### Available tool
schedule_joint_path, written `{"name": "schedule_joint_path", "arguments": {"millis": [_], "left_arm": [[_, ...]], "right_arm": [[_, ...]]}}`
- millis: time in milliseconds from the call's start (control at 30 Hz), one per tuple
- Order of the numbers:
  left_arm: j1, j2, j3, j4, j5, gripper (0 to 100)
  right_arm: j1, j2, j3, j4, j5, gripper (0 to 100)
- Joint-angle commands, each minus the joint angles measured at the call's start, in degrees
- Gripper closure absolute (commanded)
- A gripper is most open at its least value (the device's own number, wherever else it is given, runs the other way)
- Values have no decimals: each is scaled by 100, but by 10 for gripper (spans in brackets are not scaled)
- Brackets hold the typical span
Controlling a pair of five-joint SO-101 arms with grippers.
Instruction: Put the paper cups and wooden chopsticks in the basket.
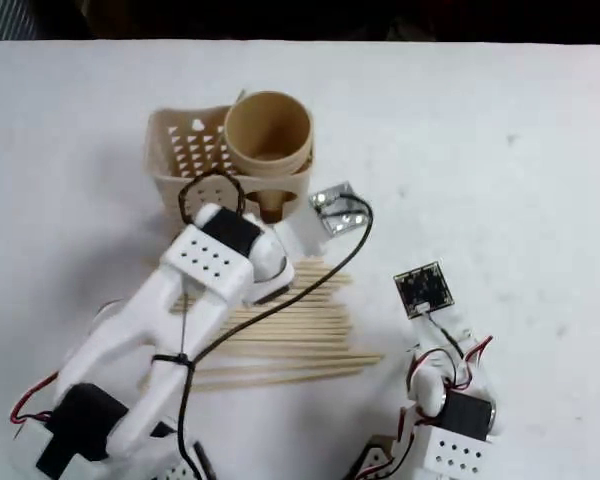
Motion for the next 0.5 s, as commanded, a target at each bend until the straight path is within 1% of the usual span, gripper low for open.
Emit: {"name": "schedule_joint_path", "arguments": {"millis": [0,33,133,200,267,400,467], "left_arm": [[268,-180,598,79,-62,878],[426,-242,774,62,-88,880],[1077,-567,1284,88,-492,876],[1376,-840,1556,88,-633,875],[1411,-1024,1697,88,-695,875],[1393,-927,1908,88,-1354,874],[1393,-725,2066,44,-1582,858]], "right_arm": [[22,-57,53,31,44,966],[22,-57,53,31,44,966],[22,-57,53,31,44,966],[22,-57,53,31,44,966],[22,-57,53,31,44,966],[22,-57,53,31,44,966],[22,-57,53,31,44,966]]}}
